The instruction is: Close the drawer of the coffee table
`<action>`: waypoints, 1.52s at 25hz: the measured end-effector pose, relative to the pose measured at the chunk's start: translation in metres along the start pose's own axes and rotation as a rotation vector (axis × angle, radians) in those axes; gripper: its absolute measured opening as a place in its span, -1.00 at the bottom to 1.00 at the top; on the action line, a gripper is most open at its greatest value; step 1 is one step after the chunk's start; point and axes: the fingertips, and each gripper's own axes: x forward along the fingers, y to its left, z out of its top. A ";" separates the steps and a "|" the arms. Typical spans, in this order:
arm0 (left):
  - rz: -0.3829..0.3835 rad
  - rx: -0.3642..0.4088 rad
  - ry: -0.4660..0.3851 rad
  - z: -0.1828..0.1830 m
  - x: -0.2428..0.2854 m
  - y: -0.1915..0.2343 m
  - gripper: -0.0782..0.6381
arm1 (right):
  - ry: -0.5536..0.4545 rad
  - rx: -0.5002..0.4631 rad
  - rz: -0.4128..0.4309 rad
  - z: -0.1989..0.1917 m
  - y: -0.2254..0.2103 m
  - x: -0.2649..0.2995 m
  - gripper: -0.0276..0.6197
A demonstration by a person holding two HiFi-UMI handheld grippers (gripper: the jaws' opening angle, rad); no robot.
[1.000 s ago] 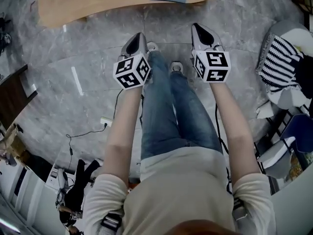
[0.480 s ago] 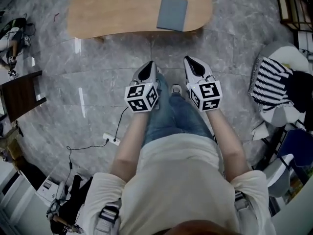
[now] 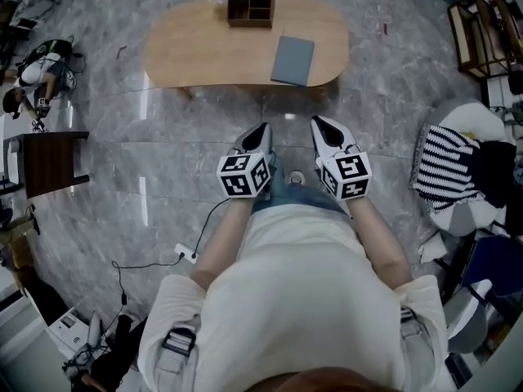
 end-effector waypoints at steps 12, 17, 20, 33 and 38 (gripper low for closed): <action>-0.047 0.059 -0.070 0.034 -0.038 -0.039 -0.78 | -0.053 -0.001 0.084 0.042 0.029 -0.026 -0.92; -0.038 0.069 -0.079 0.037 -0.044 -0.040 -0.78 | -0.075 -0.057 0.093 0.049 0.034 -0.029 -0.92; -0.039 0.077 -0.089 0.041 -0.045 -0.043 -0.78 | -0.097 -0.082 0.085 0.055 0.035 -0.030 -0.92; -0.043 0.060 -0.092 0.041 -0.047 -0.039 -0.78 | -0.091 -0.084 0.083 0.051 0.038 -0.030 -0.92; -0.048 0.058 -0.100 0.043 -0.049 -0.039 -0.78 | -0.089 -0.082 0.080 0.050 0.037 -0.031 -0.92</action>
